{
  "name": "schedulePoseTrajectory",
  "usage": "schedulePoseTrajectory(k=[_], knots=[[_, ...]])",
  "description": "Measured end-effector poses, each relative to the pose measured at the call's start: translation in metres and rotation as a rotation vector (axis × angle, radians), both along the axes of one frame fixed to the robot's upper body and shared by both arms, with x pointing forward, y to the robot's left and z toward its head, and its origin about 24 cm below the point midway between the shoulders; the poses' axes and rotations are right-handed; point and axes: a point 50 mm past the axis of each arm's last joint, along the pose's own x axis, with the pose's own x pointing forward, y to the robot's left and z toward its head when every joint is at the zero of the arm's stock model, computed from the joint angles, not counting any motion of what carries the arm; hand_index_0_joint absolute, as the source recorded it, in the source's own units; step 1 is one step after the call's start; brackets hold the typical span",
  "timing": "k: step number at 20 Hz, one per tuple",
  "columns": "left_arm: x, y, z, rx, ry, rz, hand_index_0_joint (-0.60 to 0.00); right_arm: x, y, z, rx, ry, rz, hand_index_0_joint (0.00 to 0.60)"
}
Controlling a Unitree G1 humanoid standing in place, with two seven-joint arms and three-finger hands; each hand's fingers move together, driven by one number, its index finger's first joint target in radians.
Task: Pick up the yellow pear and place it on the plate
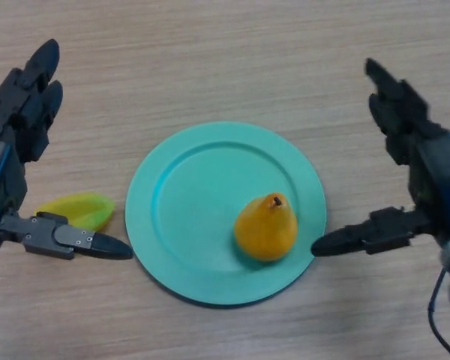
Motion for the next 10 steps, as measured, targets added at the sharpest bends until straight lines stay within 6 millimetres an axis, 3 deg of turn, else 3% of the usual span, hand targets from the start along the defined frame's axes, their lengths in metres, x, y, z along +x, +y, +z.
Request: schedulePoseTrajectory(k=[4,10], knots=[[-0.002,-0.002,0.0,-0.051,0.049,-0.023,0.0,-0.013,-0.016,-0.002,-0.006,0.111,-0.032,0.0],[-0.002,-0.002,-0.001,-0.053,0.055,-0.022,0.0,-0.02,-0.014,-0.002,-0.053,0.126,0.0,0.0]])
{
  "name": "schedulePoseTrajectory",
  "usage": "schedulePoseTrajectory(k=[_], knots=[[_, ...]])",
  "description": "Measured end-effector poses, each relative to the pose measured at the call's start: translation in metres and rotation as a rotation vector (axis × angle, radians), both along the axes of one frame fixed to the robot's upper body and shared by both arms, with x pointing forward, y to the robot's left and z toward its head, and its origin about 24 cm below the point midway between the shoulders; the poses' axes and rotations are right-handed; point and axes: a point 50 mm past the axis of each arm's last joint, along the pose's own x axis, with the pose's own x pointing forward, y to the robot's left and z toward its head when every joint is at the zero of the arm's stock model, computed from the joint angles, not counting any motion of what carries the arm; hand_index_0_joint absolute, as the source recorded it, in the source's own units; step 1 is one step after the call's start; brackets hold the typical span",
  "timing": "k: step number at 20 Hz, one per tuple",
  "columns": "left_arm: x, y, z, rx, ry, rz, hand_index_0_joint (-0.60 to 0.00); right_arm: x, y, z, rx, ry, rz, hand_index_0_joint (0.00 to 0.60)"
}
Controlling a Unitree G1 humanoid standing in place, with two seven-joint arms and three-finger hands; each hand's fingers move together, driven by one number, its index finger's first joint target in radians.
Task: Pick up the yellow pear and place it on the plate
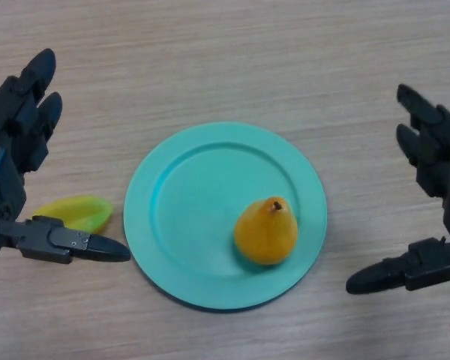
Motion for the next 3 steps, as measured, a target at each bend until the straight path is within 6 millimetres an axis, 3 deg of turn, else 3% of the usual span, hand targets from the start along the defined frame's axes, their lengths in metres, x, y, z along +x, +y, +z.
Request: schedulePoseTrajectory(k=[3], knots=[[0.002,-0.0005,0.0023,-0.001,-0.009,-0.003,0.0,0.0,0.0,0.0,0.001,0.001,0.001,0.0]])
